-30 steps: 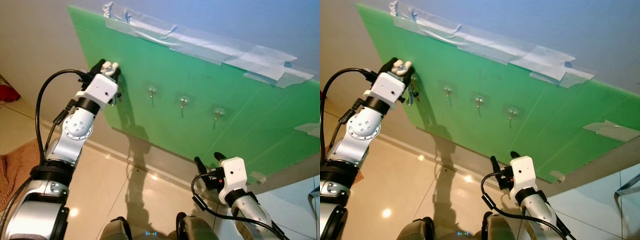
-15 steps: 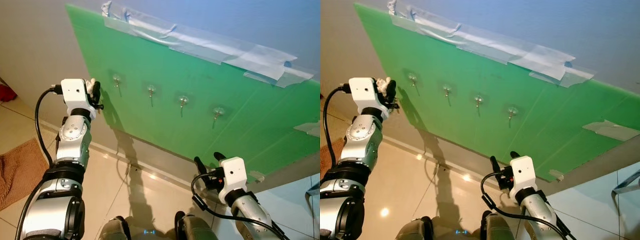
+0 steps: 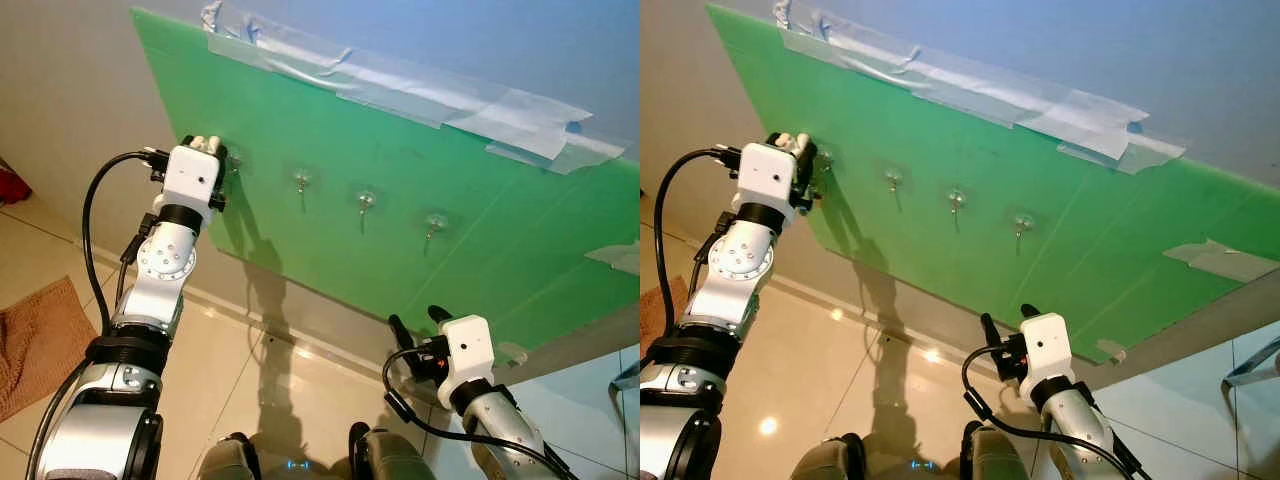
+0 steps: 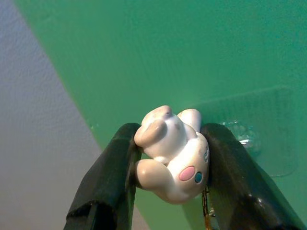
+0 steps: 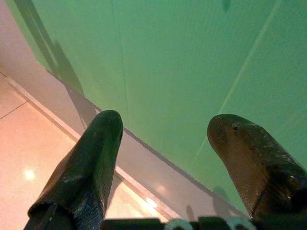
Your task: Hang keys on a hook
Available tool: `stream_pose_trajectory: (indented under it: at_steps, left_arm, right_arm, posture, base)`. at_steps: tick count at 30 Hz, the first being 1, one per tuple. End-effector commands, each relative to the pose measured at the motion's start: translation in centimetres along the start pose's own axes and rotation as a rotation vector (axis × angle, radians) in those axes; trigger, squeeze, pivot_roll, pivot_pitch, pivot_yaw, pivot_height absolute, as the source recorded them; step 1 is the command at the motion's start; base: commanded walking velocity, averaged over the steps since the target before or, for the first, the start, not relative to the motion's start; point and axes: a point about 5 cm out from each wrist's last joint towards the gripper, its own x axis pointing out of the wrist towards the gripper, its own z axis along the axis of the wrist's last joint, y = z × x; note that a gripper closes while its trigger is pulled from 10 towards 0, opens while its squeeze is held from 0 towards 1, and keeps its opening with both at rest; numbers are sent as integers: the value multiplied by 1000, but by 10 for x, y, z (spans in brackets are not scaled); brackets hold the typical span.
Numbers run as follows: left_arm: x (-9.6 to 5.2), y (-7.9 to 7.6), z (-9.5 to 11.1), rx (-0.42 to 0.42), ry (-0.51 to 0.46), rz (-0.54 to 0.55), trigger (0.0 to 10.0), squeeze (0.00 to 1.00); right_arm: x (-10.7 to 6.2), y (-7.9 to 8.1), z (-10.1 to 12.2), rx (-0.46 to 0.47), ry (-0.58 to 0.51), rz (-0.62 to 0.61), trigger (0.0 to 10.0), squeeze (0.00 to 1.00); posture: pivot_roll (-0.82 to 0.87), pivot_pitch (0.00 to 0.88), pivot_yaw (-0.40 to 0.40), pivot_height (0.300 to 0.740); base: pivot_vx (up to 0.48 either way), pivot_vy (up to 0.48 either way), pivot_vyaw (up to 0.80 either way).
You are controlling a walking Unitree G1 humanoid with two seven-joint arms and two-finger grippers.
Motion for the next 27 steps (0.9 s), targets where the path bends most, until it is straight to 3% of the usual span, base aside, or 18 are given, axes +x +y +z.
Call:
stream_pose_trajectory:
  at_steps: [1, 10, 20, 27]
  left_arm:
    - [-2, -3, 5, 63, -47, -20, 0, 0]
    - [-10, -12, 15, 229, -133, -49, 0, 0]
    - [-13, -11, 18, 363, -173, -32, 0, 0]
    - [-15, -21, 26, 472, -254, -86, 0, 0]
  right_arm:
    - [-4, -1, -4, 9, 26, -6, 10000, 0]
    - [-5, 0, -6, 15, 29, -11, 10000, 0]
    - [-5, 1, -7, 21, 33, -8, 10000, 0]
    - [-6, 2, -7, 27, 36, -10, 10000, 0]
  posture:
    - [-193, 190, -23, 740]
    - [-196, 198, -18, 740]
    - [-194, 198, -17, 740]
    - [-193, 204, -18, 740]
  base:
    - [0, 0, 0]
    - [0, 0, 0]
    - [0, 0, 0]
    - [0, 0, 0]
